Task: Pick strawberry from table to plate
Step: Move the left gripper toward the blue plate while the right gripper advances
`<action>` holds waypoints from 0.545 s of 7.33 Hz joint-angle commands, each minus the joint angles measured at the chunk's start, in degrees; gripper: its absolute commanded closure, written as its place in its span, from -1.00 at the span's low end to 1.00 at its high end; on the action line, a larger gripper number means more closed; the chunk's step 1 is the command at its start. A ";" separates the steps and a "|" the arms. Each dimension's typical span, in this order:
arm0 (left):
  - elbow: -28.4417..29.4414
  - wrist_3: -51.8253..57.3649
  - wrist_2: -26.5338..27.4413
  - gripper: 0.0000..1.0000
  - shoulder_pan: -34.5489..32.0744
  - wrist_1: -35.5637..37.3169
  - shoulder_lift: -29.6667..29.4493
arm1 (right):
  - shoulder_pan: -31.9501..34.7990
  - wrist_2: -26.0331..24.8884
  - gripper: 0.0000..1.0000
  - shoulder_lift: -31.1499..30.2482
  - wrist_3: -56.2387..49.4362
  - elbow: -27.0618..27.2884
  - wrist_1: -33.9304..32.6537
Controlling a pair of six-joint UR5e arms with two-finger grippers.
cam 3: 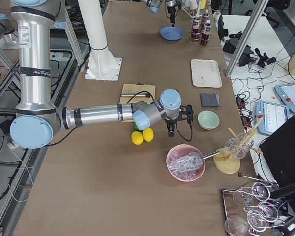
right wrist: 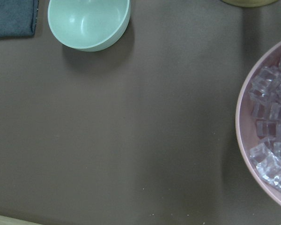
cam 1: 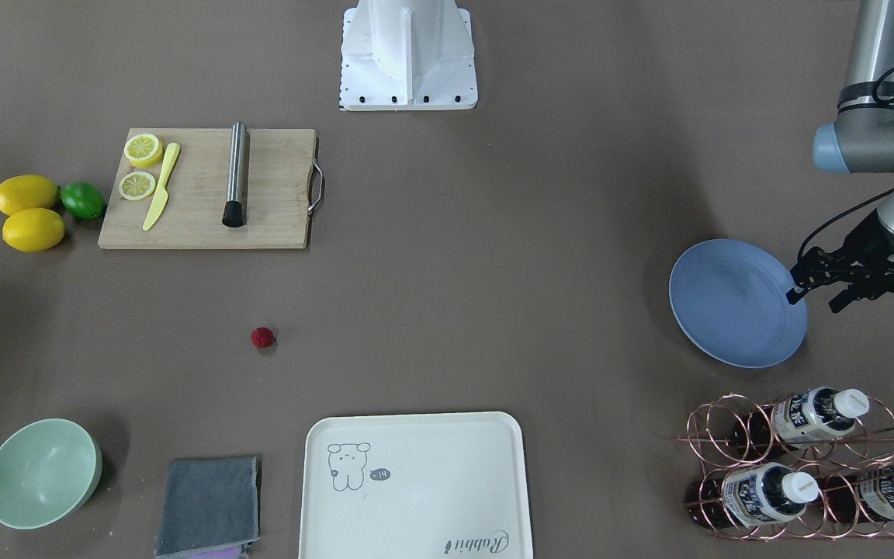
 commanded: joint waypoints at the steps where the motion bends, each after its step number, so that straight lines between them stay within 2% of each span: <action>1: 0.89 0.06 0.06 -0.35 0.02 -0.36 -0.04 | -1.87 -0.23 -1.00 0.86 1.33 -0.06 0.58; 4: 1.24 -0.02 -0.03 -0.34 0.89 -0.72 -0.30 | -2.40 -0.84 -1.00 1.66 2.03 -0.33 0.58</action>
